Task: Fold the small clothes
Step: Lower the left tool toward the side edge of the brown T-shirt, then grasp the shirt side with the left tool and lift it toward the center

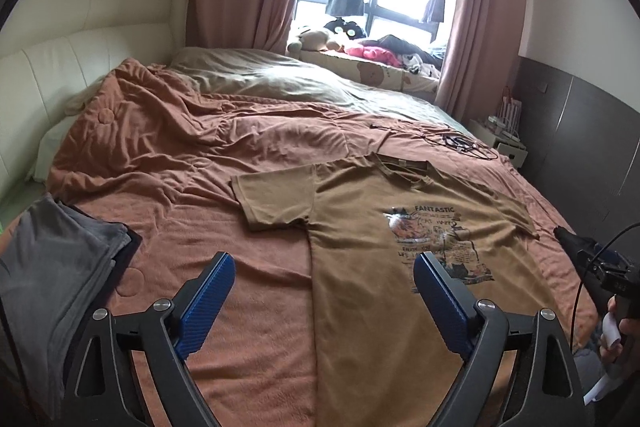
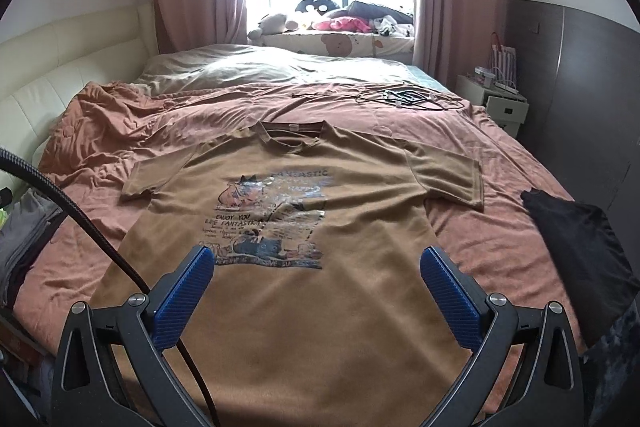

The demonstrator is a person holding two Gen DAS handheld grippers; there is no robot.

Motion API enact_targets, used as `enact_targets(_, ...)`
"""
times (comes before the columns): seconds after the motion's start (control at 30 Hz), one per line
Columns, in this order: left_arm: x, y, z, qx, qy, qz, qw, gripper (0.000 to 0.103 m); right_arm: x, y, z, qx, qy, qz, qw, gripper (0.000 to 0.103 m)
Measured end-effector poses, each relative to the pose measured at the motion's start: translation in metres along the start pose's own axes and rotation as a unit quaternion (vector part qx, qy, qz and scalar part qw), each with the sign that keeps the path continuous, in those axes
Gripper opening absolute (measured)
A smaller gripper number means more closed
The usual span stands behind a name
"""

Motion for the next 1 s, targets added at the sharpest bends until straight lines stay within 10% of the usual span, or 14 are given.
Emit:
enact_targets(0.33,-0.055,-0.031,0.074,-0.038,-0.007,-0.054,0.9978,0.072,-0.026,-0.036,0.066,-0.028,-0.051,-0.016,0.998,0.103)
enact_targets(1.0,-0.163,-0.049,0.223,-0.116,-0.015,-0.138,0.9835,0.052,-0.072,-0.079,0.204,-0.116,-0.138,-0.014,0.983,0.067)
Point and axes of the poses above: each gripper's, at about its wrist camera, not at the fingertips, and z roughly the way its jaws point, x to its right, y to its underside, the point moved 7 cm from there along z, roughly the way its jaws point, and after that the axes turned 10 degrees about y, right-handed, at the moved point
